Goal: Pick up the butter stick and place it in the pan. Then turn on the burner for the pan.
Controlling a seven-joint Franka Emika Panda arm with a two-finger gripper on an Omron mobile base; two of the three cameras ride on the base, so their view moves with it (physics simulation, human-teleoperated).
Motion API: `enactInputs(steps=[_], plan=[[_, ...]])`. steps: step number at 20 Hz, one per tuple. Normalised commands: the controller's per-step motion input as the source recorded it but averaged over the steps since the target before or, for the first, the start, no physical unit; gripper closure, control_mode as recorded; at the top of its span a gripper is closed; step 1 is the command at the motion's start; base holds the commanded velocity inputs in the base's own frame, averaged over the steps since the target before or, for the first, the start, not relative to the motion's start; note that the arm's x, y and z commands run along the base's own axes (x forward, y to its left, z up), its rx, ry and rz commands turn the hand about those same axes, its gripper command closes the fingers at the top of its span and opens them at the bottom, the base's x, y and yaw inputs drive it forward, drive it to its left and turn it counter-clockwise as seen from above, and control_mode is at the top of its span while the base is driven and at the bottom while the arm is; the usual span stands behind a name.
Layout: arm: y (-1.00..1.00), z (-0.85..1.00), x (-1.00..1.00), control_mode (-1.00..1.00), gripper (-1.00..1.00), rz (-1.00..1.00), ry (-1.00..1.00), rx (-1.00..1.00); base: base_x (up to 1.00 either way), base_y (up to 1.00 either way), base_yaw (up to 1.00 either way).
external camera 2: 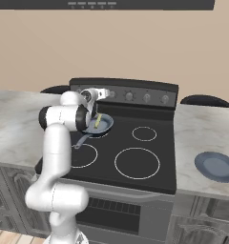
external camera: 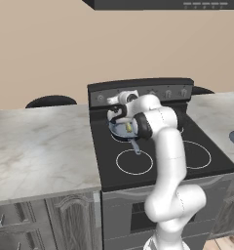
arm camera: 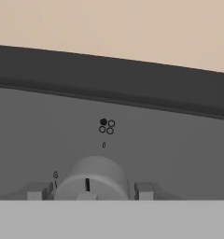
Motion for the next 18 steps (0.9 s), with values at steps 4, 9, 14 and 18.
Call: enactInputs(steps=[4, 9, 14, 18], plan=[[0.0, 0.0, 0.0, -1.0, 1.0, 0.0, 0.0, -0.08, 0.0, 0.0, 0.0], [0.0, 0.0, 0.0, -1.0, 1.0, 0.0, 0.0, -0.07, 0.0, 0.0, 0.0], [0.0, 0.0, 0.0, -1.0, 1.0, 0.0, 0.0, -0.04, 0.0, 0.0, 0.0], [0.0, 0.0, 0.0, -1.0, 1.0, 0.0, 0.0, -0.05, 0.0, 0.0, 0.0]])
